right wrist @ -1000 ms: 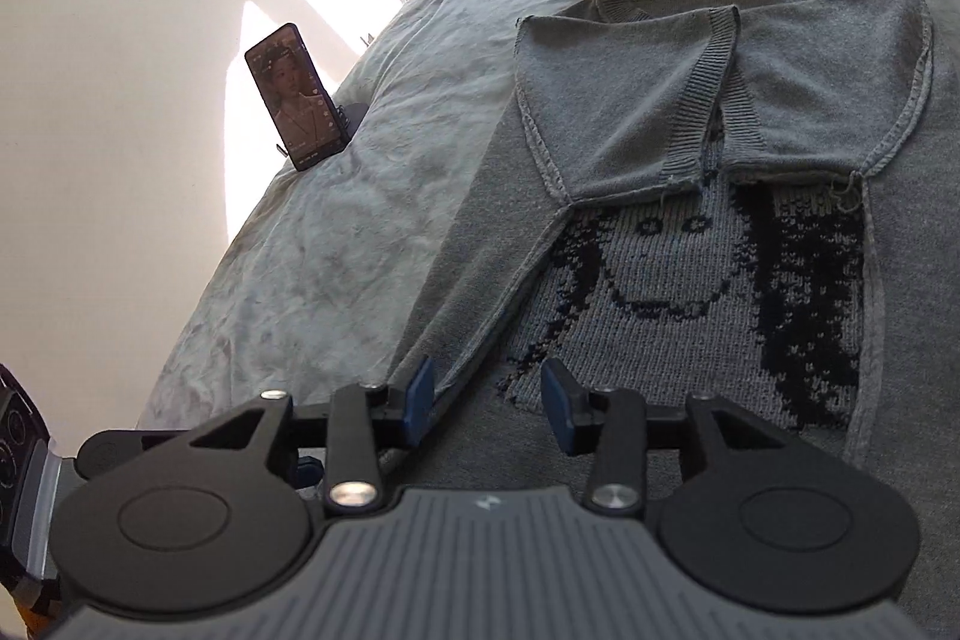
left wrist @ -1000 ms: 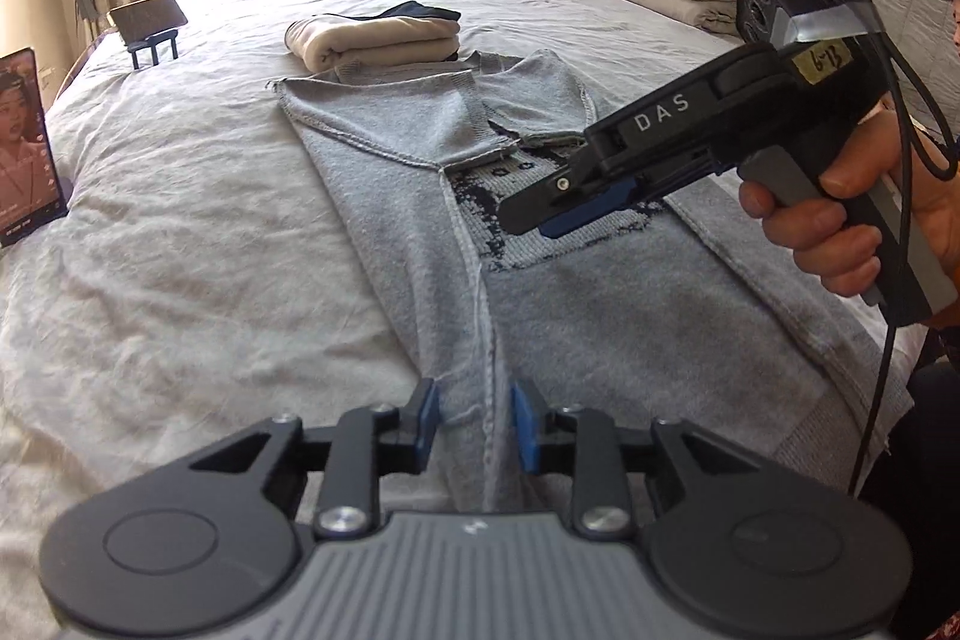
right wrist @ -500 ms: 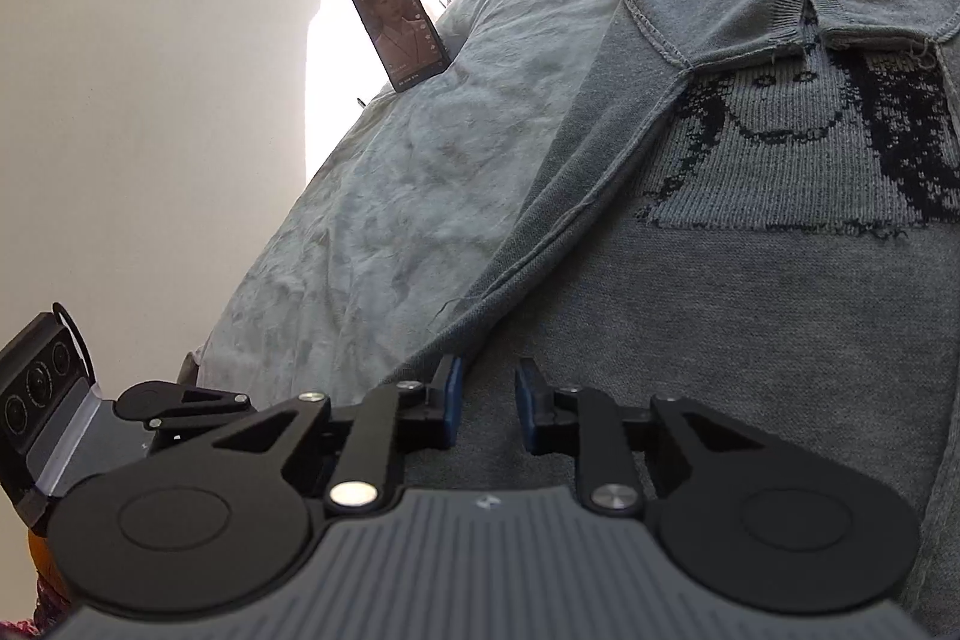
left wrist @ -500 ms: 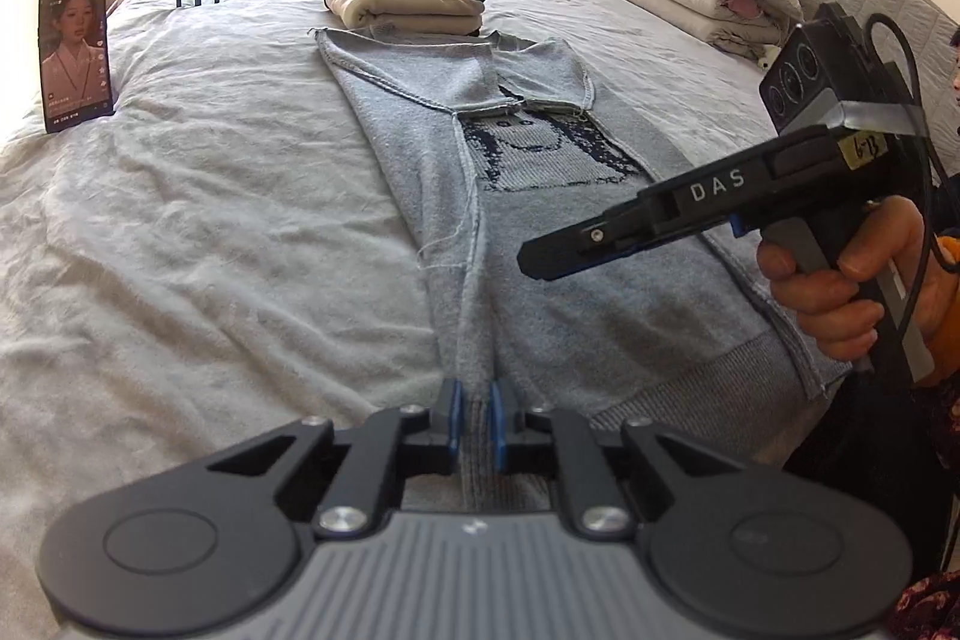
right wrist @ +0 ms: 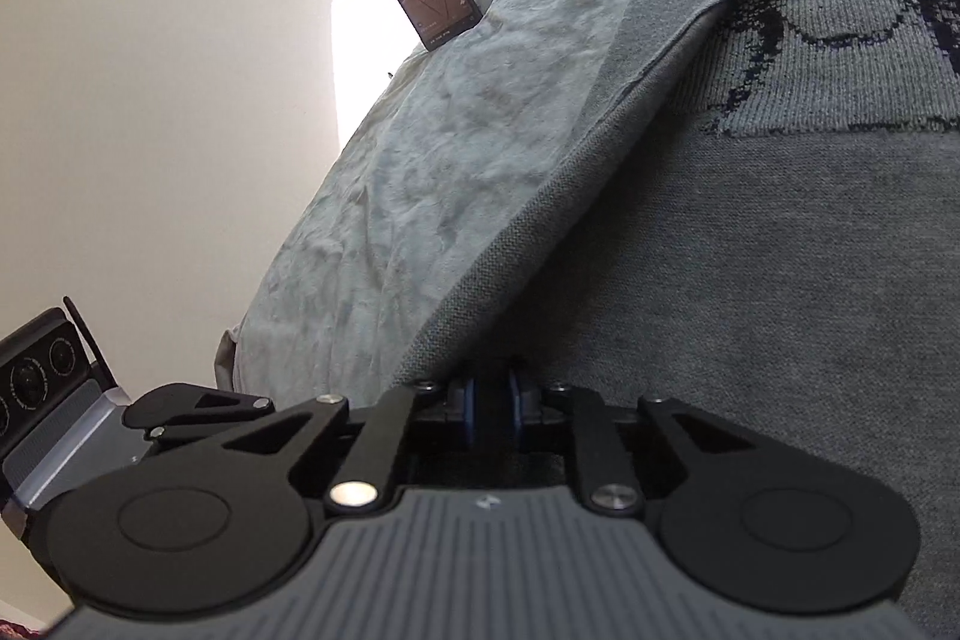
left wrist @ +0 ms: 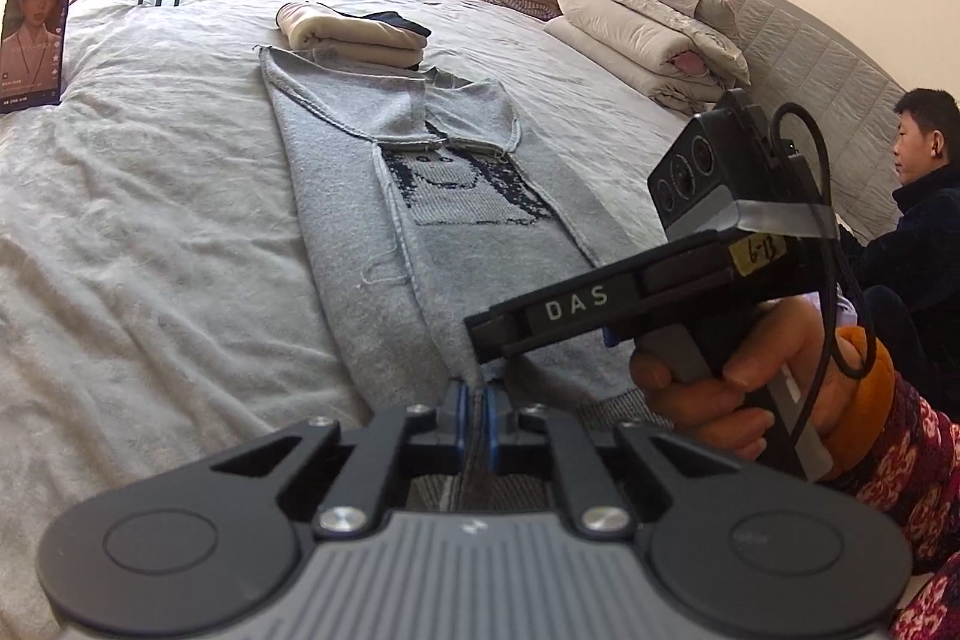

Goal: Fold clothes

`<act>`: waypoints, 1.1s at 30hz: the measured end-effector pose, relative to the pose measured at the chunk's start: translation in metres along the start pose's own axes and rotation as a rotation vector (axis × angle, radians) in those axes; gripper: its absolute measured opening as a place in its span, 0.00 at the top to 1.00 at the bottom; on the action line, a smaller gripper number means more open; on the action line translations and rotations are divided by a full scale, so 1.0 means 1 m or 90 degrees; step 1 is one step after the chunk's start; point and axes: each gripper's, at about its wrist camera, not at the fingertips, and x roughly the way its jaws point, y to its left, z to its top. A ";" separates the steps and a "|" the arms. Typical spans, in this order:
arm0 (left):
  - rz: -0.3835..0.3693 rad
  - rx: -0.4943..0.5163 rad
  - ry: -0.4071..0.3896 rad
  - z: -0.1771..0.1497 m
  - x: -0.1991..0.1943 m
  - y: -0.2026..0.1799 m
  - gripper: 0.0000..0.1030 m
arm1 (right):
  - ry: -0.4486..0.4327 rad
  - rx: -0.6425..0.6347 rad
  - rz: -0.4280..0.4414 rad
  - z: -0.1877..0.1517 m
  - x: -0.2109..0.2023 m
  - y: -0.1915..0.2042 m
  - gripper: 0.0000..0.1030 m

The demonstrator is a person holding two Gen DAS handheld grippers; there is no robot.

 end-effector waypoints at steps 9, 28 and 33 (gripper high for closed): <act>-0.050 0.013 0.047 -0.006 0.034 -0.022 0.93 | -0.053 0.075 -0.020 0.003 -0.039 -0.029 0.81; -0.043 0.017 0.027 -0.015 0.012 -0.014 0.76 | -0.047 0.037 -0.040 -0.010 -0.042 -0.011 0.60; -0.052 0.017 0.036 -0.018 0.014 -0.017 0.74 | -0.043 -0.010 -0.067 -0.016 -0.035 -0.001 0.94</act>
